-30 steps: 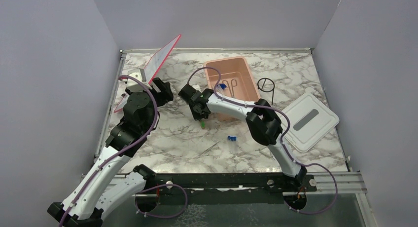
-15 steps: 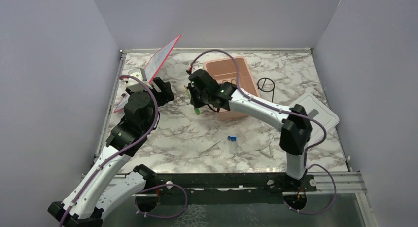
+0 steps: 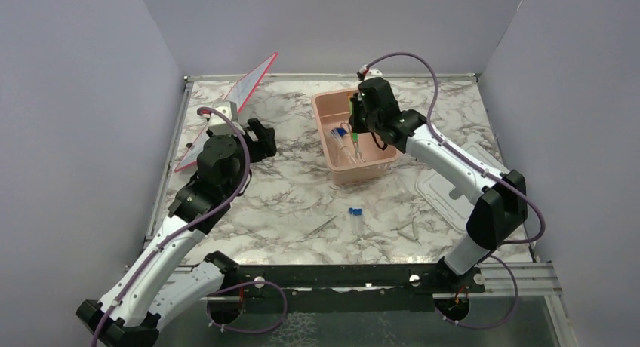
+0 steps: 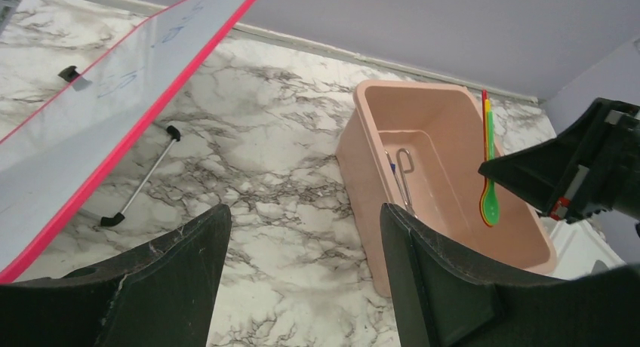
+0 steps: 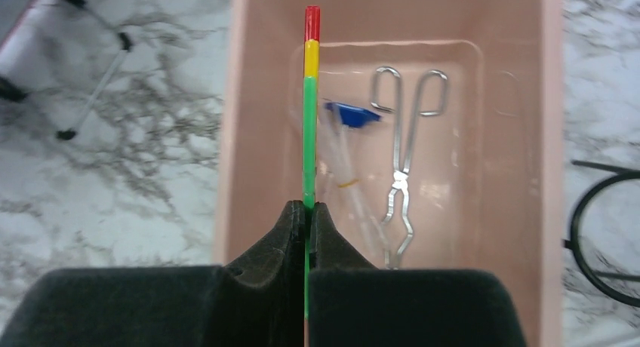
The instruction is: Organize the chemistry lab equipment
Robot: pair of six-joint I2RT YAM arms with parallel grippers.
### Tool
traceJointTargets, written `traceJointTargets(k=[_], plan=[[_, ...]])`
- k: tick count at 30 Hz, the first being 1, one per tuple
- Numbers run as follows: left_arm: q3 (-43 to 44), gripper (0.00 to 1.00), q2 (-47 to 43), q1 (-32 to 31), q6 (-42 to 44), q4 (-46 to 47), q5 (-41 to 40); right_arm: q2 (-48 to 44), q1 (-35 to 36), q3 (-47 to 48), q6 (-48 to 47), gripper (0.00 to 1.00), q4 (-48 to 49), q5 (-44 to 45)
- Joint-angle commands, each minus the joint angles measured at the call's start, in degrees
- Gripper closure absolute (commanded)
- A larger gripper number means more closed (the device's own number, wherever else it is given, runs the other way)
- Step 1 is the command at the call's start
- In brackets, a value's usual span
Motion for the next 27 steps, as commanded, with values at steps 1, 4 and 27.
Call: traceJointTargets(k=[1,4,27], plan=[[-0.97,0.25,1.48,0.15,1.03,2.95,9.14,-1.66,-3.5,-3.87,-1.04,0.99,0.32,-1.65],[-1.55,0.25,3.3,0.15,2.15,3.59,13.38,0.45,-5.13,-5.8,-2.34,0.99,1.49,-3.74],[-3.71,0.06,8.41,0.16,4.08,2.96,22.18,14.27,-5.47,-4.34,-4.84,0.92,0.25,-15.25]])
